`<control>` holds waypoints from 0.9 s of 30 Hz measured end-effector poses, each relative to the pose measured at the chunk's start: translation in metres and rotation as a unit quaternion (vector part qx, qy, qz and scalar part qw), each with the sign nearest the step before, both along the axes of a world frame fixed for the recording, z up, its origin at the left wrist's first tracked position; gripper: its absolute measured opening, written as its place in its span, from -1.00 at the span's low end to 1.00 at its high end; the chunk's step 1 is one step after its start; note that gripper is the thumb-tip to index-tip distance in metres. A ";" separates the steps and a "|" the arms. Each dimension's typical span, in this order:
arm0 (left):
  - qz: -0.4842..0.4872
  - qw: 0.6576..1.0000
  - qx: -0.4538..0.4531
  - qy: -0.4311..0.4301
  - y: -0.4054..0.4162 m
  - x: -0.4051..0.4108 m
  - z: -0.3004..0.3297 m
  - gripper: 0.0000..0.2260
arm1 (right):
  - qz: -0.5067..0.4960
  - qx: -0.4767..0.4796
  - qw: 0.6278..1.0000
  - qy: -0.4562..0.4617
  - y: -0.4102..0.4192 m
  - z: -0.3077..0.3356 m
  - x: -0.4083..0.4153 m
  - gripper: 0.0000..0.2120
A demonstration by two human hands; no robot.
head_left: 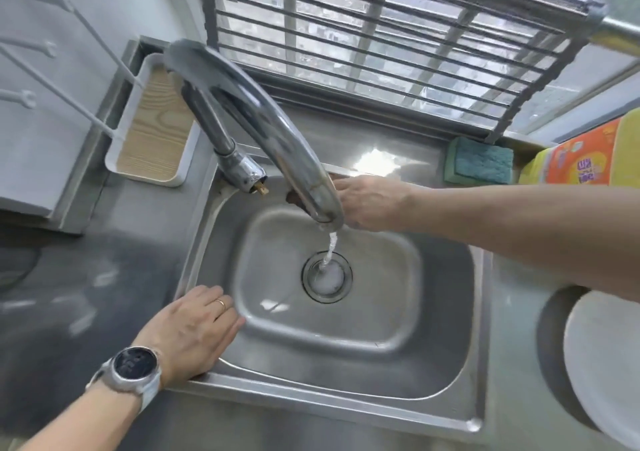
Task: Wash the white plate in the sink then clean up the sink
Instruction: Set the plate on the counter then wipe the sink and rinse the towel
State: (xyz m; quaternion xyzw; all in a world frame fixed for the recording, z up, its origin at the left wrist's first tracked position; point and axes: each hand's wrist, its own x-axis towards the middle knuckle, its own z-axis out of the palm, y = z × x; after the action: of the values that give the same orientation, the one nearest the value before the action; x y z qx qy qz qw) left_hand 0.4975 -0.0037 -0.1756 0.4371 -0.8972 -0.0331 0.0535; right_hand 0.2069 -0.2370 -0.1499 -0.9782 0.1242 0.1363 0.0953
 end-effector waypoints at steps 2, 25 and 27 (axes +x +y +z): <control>-0.001 1.000 0.006 0.003 0.002 0.001 -0.001 -0.73 | 0.087 -0.087 0.987 0.103 0.009 -0.012 -0.033 -0.49; 0.008 1.000 -0.010 0.025 0.005 0.003 -0.012 -0.67 | -0.093 0.099 0.986 0.096 0.216 -0.147 -0.058 -0.51; 0.011 1.000 -0.008 0.028 0.004 0.004 -0.013 -0.67 | -0.051 0.107 0.992 0.032 0.201 -0.144 -0.025 -0.47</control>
State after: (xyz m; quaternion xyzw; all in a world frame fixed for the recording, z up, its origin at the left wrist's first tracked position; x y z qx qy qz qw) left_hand 0.5014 -0.0002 -0.1882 0.4453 -0.8908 -0.0372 0.0825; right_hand 0.1818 -0.0360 -0.2935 -0.9500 0.1616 0.1750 0.2017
